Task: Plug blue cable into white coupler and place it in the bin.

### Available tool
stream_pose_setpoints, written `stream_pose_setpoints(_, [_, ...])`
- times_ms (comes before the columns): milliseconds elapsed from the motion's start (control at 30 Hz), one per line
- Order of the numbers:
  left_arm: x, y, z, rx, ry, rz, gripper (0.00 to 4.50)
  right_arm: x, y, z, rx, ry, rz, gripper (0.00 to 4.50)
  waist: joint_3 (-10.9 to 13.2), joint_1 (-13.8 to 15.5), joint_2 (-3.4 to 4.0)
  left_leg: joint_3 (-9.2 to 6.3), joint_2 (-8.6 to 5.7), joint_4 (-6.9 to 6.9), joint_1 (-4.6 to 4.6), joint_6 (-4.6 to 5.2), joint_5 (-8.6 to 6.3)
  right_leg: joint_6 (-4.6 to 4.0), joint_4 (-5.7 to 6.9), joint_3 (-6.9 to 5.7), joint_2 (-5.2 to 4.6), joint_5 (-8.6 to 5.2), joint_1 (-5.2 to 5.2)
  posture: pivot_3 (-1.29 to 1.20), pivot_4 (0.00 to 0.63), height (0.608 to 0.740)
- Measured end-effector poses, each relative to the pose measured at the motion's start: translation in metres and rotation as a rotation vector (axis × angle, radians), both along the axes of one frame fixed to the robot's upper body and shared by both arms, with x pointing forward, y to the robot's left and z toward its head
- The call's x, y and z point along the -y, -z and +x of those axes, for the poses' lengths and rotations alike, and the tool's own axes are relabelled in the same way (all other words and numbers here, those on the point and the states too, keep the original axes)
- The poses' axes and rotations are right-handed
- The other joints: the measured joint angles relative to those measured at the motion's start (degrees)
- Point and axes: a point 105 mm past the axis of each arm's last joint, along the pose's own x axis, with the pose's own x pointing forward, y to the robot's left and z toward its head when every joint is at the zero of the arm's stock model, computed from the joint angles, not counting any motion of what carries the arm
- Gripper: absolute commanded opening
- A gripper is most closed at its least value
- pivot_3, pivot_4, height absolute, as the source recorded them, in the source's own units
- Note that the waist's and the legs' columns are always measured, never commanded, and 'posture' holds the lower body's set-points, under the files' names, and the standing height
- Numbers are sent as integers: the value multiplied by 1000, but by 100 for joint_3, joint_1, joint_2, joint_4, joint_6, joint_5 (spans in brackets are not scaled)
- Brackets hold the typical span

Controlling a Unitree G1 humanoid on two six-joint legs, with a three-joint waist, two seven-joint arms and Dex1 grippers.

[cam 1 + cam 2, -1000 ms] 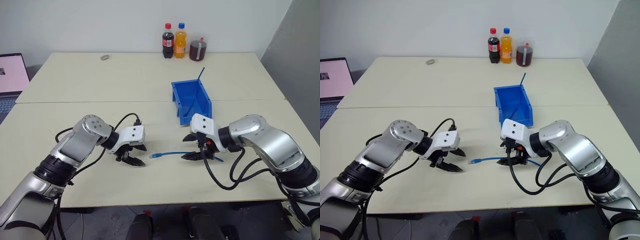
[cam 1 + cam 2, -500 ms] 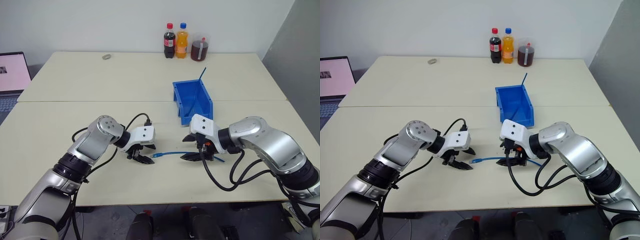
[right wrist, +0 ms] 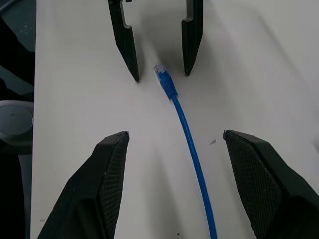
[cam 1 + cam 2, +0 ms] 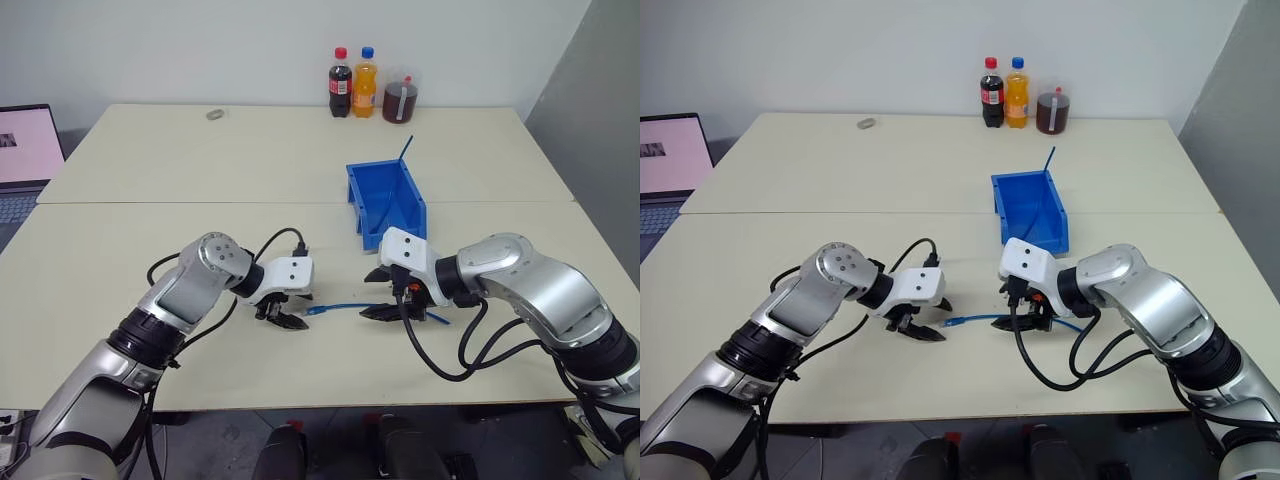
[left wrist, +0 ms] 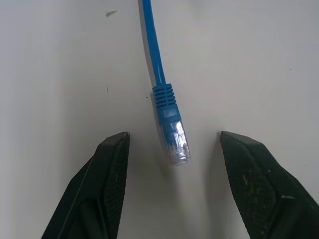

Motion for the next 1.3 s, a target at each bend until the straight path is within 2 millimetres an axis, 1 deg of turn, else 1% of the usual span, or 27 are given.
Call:
stream_pose_setpoints(133, [4, 3, -1, 16, 5, -1, 2203, -1, 0, 0, 3, 3, 2, 3233, -10, 5, 11, -3, -1, 4, 1, 0, 0, 0, 0, -3, -1, 0, 5, 0, 150, 740])
stream_pose_setpoints(267, [9, 9, -3, 42, 25, 4, 1264, 0, 0, 2, 11, 13, 3, 3233, -42, 92, 53, -13, -7, 32, 2, 0, 0, 1, 3, -14, -6, 0, 22, 0, 150, 740])
stream_pose_setpoints(333, [12, 11, -3, 51, 34, 4, 903, 0, 0, 2, 12, 14, 3, 3233, -57, 115, 76, -26, -8, 52, 2, 1, -1, 3, 3, -29, -6, 0, 38, 0, 150, 740])
stream_pose_setpoints(367, [13, 13, -3, 61, 39, 8, 717, 0, 0, 2, 12, 14, 3, 3233, -61, 125, 84, -35, -8, 58, 16, 1, -1, 30, -3, -42, -6, -16, 62, 0, 150, 740])
stream_pose_setpoints(467, [13, 17, -1, 69, 37, 16, 274, 0, -1, 2, 16, 14, 1, 3233, -73, 126, 89, -40, -7, 56, 85, 3, -1, 34, -9, -47, -6, -21, 126, 0, 150, 740])
stream_pose_setpoints(633, [12, 20, 4, 79, 19, 2, 253, 1, -1, 3, 19, 16, -2, 3233, -105, 116, 119, -43, -3, 56, 88, 5, 0, 39, -5, -47, -1, -18, 127, 0, 150, 740])
stream_pose_setpoints(733, [13, 19, 10, 99, -5, -24, 253, 2, -1, 3, 21, 18, -4, 3233, -110, 117, 125, -43, -3, 56, 85, 5, 0, 39, -5, -47, -1, -17, 126, 0, 150, 740])
stream_pose_setpoints(800, [15, 18, 19, 127, -43, -66, 253, 2, -3, 4, 31, 18, 6, 3233, -110, 121, 125, -45, -5, 57, 81, 5, 0, 40, -5, -48, -2, -17, 124, 0, 150, 740])
stream_pose_setpoints(867, [19, 17, 27, 145, -86, -124, 253, 1, -12, 6, 52, 22, 50, 3233, -109, 123, 124, -47, -5, 59, 77, 5, 1, 42, -5, -50, -2, -16, 122, 0, 150, 740])
stream_pose_setpoints(1000, [21, 15, 42, 173, -197, -238, 253, 3, -41, 13, 104, 49, 191, 3233, -105, 121, 118, -49, -5, 58, 58, 5, 1, 40, -6, -52, -2, -15, 107, 0, 150, 740])
stream_pose_setpoints(1100, [21, 6, 52, 196, -280, -357, 253, 7, -64, 13, 96, 69, 326, 3233, -95, 107, 106, -52, -4, 56, 43, 5, 0, 18, -6, -54, -1, -5, 94, 0, 150, 740])
stream_pose_setpoints(1200, [28, -10, 50, 210, -276, -511, 253, 8, -76, 6, 41, 46, 427, 3233, -95, 104, 106, -50, -4, 53, 39, 15, -6, 3, -10, -55, -5, -1, 94, 0, 150, 740])
stream_pose_setpoints(1300, [41, -16, 38, 198, -240, -659, 253, 5, -78, -8, -39, -3, 483, 3233, -95, 106, 106, -51, -6, 52, 34, 30, -16, -3, -13, -58, -9, -4, 94, 0, 150, 740])
